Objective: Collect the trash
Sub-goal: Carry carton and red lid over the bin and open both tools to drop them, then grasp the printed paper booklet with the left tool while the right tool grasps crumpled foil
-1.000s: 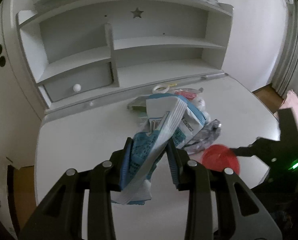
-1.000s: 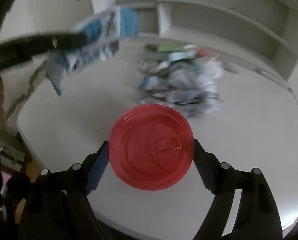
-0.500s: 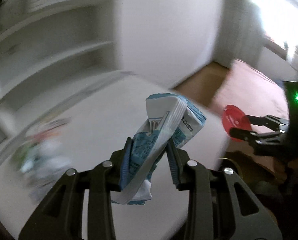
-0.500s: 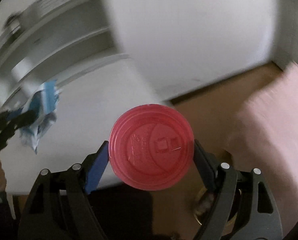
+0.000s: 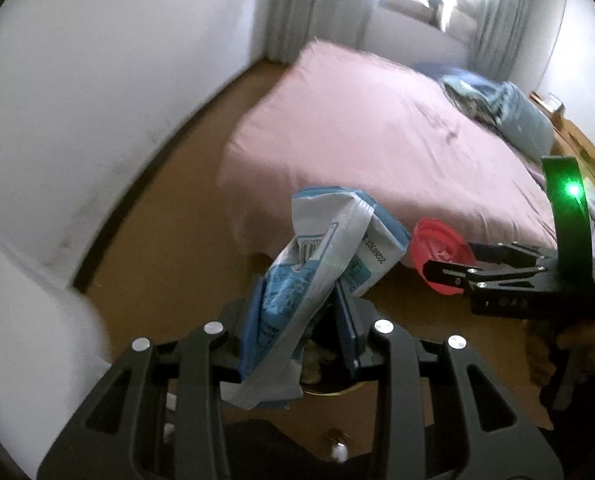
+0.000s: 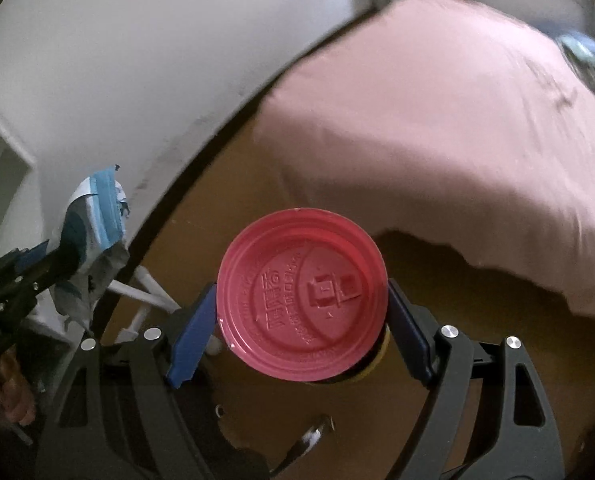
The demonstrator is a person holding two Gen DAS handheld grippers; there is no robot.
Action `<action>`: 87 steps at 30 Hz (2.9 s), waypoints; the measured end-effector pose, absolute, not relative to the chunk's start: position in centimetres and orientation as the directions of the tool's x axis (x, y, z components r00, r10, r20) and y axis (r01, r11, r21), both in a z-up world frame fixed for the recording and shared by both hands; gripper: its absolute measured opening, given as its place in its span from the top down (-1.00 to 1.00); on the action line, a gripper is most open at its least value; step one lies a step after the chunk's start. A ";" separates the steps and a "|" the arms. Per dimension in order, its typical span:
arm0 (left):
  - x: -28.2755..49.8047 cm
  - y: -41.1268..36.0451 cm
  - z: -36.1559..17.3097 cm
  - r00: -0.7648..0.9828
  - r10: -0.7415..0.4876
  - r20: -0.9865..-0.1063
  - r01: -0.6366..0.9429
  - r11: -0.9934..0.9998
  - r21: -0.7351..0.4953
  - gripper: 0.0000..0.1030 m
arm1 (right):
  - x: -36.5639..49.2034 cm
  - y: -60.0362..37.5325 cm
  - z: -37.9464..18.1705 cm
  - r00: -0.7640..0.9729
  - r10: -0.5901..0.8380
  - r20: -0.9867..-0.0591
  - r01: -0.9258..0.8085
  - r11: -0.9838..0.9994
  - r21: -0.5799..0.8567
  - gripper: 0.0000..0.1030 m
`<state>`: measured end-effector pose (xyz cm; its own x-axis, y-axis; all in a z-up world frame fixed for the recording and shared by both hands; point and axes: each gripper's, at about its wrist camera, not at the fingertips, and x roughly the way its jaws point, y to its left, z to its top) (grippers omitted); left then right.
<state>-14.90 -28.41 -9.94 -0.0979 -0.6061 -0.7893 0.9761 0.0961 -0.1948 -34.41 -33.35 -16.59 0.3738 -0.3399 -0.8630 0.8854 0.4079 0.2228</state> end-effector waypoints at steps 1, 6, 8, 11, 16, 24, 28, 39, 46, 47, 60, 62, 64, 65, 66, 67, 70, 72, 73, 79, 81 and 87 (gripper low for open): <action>-15.3 -29.1 -10.8 -0.107 -0.593 -0.798 0.976 0.092 -0.198 0.33 | -35.0 -33.7 -17.5 0.365 -0.329 -0.871 0.892 0.392 0.225 -0.53; -16.7 -32.5 -15.1 -0.149 -0.524 -0.839 0.974 0.071 -0.217 0.33 | -36.2 -34.5 -20.4 0.348 -0.284 -0.893 0.904 0.355 0.239 -0.53; -17.0 -33.3 -16.3 -0.151 -0.507 -0.849 0.974 0.068 -0.214 0.34 | -36.1 -34.9 -21.1 0.348 -0.273 -0.897 0.903 0.355 0.242 -0.53; -17.2 -34.1 -17.1 -0.152 -0.496 -0.855 0.975 0.068 -0.212 0.33 | -36.4 -35.0 -21.3 0.351 -0.261 -0.899 0.901 0.357 0.248 -0.53; -17.2 -34.6 -17.3 -0.166 -0.489 -0.856 0.974 0.053 -0.219 0.25 | -37.4 -35.9 -21.5 0.355 -0.257 -0.899 0.901 0.353 0.254 -0.53; -18.5 -35.4 -17.2 -0.161 -0.491 -0.856 0.981 0.016 -0.193 -0.20 | -37.6 -35.5 -21.1 0.356 -0.254 -0.900 0.901 0.350 0.257 -0.53; -18.2 -34.9 -16.8 -0.153 -0.499 -0.853 0.982 0.022 -0.189 -0.26 | -37.3 -35.5 -21.4 0.360 -0.246 -0.900 0.897 0.357 0.261 -0.54; -16.5 -33.1 -15.0 -0.119 -0.529 -0.840 0.982 0.063 -0.179 -0.44 | -36.1 -35.2 -21.5 0.379 -0.229 -0.897 0.880 0.389 0.273 -0.61; -16.5 -31.7 -12.9 -0.101 -0.561 -0.821 0.986 0.057 -0.160 -0.64 | -36.1 -34.8 -20.8 0.371 -0.245 -0.896 0.880 0.400 0.255 -0.74; -16.4 -31.3 -12.3 -0.096 -0.568 -0.817 0.986 0.059 -0.156 -0.64 | -36.1 -34.7 -20.6 0.372 -0.248 -0.894 0.880 0.402 0.254 -0.74; -8.6 -17.2 0.4 0.062 -0.702 -0.710 0.950 0.260 -0.174 -0.86 | -25.4 -28.9 -9.3 0.510 -0.333 -0.793 0.720 0.670 0.182 -0.74; -6.2 -13.3 1.9 0.143 -0.705 -0.694 0.924 0.347 -0.162 -0.86 | -22.0 -27.0 -7.9 0.556 -0.304 -0.774 0.652 0.737 0.179 -0.74; -3.1 -8.3 2.8 0.235 -0.685 -0.690 0.878 0.454 -0.152 -0.86 | -17.0 -23.9 -6.4 0.619 -0.226 -0.752 0.531 0.826 0.190 -0.74; -2.1 -6.6 3.0 0.271 -0.667 -0.694 0.858 0.495 -0.141 -0.86 | -14.5 -22.1 -5.9 0.644 -0.176 -0.745 0.464 0.863 0.197 -0.74; -0.6 -3.9 3.2 0.329 -0.637 -0.697 0.822 0.556 -0.120 -0.86 | -12.3 -20.5 -5.6 0.658 -0.130 -0.741 0.404 0.892 0.202 -0.74; 0.7 -1.3 3.2 0.381 -0.603 -0.700 0.784 0.613 -0.101 -0.86 | -10.5 -19.0 -5.4 0.667 -0.093 -0.739 0.352 0.914 0.203 -0.74; 3.5 5.5 2.9 0.483 -0.503 -0.716 0.669 0.740 -0.068 -0.86 | -4.6 -13.3 -4.8 0.676 0.037 -0.736 0.175 0.962 0.209 -0.74; 5.1 10.7 2.5 0.534 -0.433 -0.726 0.576 0.815 -0.062 -0.86 | -1.9 -9.5 -4.6 0.665 0.115 -0.738 0.068 0.974 0.214 -0.74; 5.7 13.3 2.2 0.554 -0.393 -0.734 0.526 0.848 -0.057 -0.86 | -0.5 -7.5 -4.6 0.655 0.151 -0.741 0.018 0.976 0.215 -0.74; 6.5 24.9 -0.4 0.588 -0.242 -0.772 0.293 0.953 -0.075 -0.86 | 6.0 2.0 -5.6 0.560 0.267 -0.784 -0.174 0.963 0.204 -0.73; 6.5 27.2 -1.0 0.584 -0.229 -0.779 0.254 0.963 -0.093 -0.86 | 7.1 3.9 -6.1 0.530 0.273 -0.803 -0.194 0.961 0.198 -0.70; 7.7 28.2 -1.5 0.569 -0.253 -0.782 0.244 0.961 -0.133 -0.86 | 10.0 6.5 -6.8 0.496 0.277 -0.823 -0.177 0.960 0.217 -0.68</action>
<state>7.67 28.20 -1.52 0.5694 -0.2529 -0.7822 0.2436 0.9607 -0.1332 10.04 6.47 -6.75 0.4958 0.2775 -0.8229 -0.1774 0.9600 0.2168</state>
